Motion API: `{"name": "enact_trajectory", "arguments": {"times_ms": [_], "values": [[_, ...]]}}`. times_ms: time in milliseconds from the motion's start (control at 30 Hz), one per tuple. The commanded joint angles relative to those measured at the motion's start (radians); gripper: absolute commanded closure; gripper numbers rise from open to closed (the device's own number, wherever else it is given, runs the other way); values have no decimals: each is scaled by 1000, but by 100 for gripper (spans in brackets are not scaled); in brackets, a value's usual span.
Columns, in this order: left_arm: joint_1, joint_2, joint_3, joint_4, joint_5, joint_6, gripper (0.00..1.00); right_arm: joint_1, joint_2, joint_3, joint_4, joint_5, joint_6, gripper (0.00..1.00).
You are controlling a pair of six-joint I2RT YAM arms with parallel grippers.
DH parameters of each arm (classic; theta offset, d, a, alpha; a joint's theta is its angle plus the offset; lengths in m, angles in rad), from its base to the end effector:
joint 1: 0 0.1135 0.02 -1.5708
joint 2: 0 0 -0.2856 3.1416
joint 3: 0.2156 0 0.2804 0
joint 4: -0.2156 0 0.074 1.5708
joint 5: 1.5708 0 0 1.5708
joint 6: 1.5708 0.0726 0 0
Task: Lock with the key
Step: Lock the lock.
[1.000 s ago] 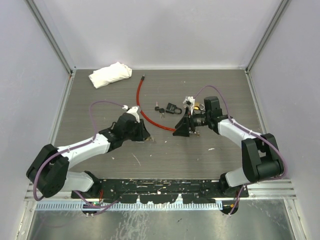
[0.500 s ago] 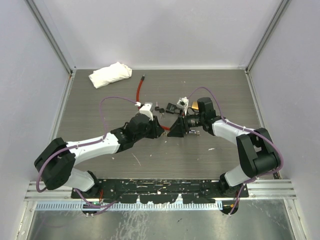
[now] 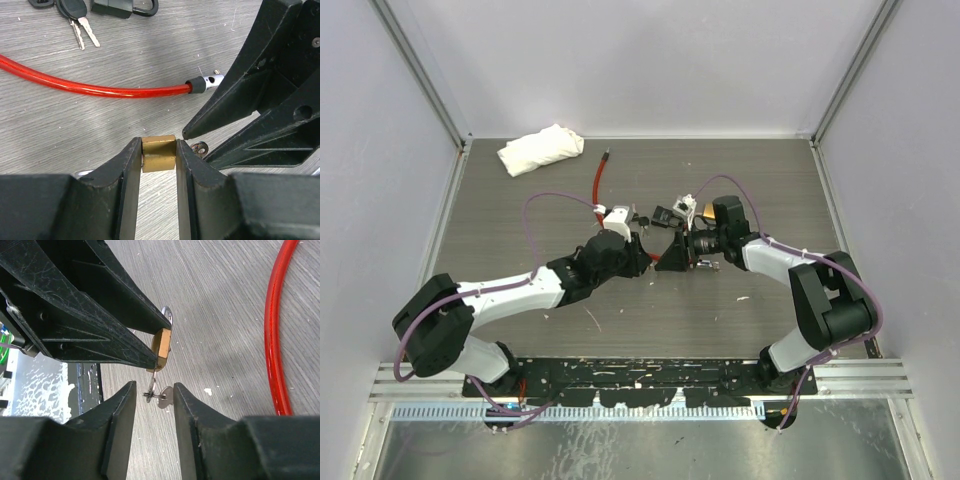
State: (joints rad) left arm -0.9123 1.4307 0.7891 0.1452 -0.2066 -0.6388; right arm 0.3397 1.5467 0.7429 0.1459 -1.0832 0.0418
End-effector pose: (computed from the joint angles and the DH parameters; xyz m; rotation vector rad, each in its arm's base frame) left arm 0.2339 -0.2780 0.2113 0.1606 2.1346 -0.7328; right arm 0.2915 0.1711 0.1774 -0.9071 1.9460 1.4080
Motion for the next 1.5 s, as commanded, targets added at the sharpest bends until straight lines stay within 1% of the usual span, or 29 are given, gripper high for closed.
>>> {"name": "enact_trajectory", "arguments": {"times_ms": [0,133,400,433,667,767,900,967,1033,1067,1200,1333,1400,1467], "values": [[-8,-15,48,59,-37,7,79,9,0,23,19,-6,3,62],[-13,-10,55,59,-37,9,79,13,7,30,13,-13,4,69],[-19,-10,65,59,-23,9,76,14,30,52,-7,-47,19,97],[-19,-12,65,59,-20,10,75,15,33,56,-9,-50,22,99],[-20,-39,50,62,-25,6,70,13,44,71,-15,-81,41,99],[-20,-61,38,58,-39,0,60,12,49,76,-16,-91,48,99],[-19,-103,15,56,-60,-10,41,7,52,81,-14,-105,57,99],[-20,-132,0,52,-72,-14,37,6,52,82,-14,-109,57,99],[-19,-152,-13,43,-80,-20,35,5,52,82,-15,-113,58,99],[-19,-191,-21,39,-82,-23,35,5,52,82,-14,-114,58,99],[-19,-270,-77,45,-62,-83,35,2,46,85,-15,-119,56,99],[-17,-370,-186,134,-25,-189,31,-2,32,83,-19,-120,44,99],[-12,-413,-251,202,-10,-254,31,-3,25,85,-24,-122,37,99],[-9,-461,-307,232,-7,-308,30,-3,19,85,-29,-124,31,99]]}}
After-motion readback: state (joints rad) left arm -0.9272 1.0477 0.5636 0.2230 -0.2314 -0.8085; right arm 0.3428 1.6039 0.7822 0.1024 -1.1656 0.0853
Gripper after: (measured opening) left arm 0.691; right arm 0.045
